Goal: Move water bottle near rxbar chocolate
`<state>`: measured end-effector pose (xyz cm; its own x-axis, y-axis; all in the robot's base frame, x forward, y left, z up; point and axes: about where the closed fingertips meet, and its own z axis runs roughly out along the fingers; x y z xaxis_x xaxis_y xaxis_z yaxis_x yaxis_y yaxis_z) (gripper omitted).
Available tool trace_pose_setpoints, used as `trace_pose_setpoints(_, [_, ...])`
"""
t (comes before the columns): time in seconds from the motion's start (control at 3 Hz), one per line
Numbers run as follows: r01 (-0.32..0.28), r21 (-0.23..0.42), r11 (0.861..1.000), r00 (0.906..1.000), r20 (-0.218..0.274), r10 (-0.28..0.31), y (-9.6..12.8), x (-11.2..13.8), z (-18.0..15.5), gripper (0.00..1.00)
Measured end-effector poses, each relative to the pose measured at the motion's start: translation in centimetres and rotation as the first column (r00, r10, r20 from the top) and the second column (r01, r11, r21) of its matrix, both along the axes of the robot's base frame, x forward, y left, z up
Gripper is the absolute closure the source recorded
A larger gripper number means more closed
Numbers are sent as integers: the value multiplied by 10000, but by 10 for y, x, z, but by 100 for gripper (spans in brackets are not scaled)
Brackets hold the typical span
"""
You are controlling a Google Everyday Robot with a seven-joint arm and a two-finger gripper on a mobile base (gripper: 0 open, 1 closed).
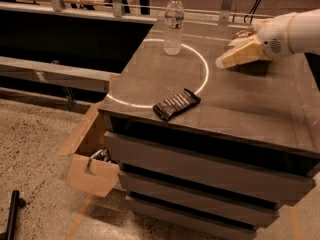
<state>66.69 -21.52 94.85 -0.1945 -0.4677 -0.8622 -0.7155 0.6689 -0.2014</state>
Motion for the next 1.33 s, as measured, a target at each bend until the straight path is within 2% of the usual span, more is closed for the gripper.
trace_pose_setpoints(0.33, [-558, 267, 9981, 9984, 93, 556, 21, 41, -18, 0])
trace_pose_setpoints(0.67, [-908, 605, 9940, 9958, 205, 897, 47, 71, -33, 0])
trace_pose_setpoints(1.0, [-921, 1080, 9899, 9956, 280, 896, 74, 92, -41, 0])
trace_pose_setpoints(1.33, [-701, 1708, 9828, 9968, 493, 626, 98, 105, -45, 0])
